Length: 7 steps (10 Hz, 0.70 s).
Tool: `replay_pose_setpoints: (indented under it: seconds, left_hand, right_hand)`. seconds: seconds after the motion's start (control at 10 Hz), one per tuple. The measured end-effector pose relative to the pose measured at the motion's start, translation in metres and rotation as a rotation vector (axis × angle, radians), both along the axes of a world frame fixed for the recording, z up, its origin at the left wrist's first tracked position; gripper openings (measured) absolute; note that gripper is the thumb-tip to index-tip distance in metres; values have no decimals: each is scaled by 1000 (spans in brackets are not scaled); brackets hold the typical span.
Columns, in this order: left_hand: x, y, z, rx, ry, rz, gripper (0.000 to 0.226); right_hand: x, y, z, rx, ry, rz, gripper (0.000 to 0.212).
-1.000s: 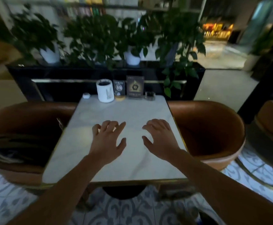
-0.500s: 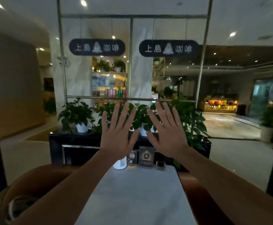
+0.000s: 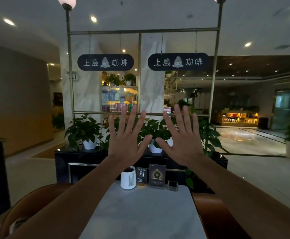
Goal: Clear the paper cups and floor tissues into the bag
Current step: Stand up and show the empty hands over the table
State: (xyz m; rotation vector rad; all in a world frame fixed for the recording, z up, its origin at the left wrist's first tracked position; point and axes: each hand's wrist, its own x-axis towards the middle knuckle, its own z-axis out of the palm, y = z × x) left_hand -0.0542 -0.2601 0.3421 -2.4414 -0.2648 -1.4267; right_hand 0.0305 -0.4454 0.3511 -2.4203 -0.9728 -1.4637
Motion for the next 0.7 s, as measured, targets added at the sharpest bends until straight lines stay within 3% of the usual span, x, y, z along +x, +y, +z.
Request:
replay_pose_setpoints:
  seconds: [0.5,0.6,0.7]
  left_hand:
    - [14,7,6,-2,31,-23,74]
    - [-6,0,22,-1,-41,-206,71]
    - [-53,-15,41,-98,-187,-560,74]
  right_hand:
    - [13,2,6,26,15,96,80]
    - [-8,-5,17,135,8,366,75]
    - [-48,-37,27,227,-7,678,67]
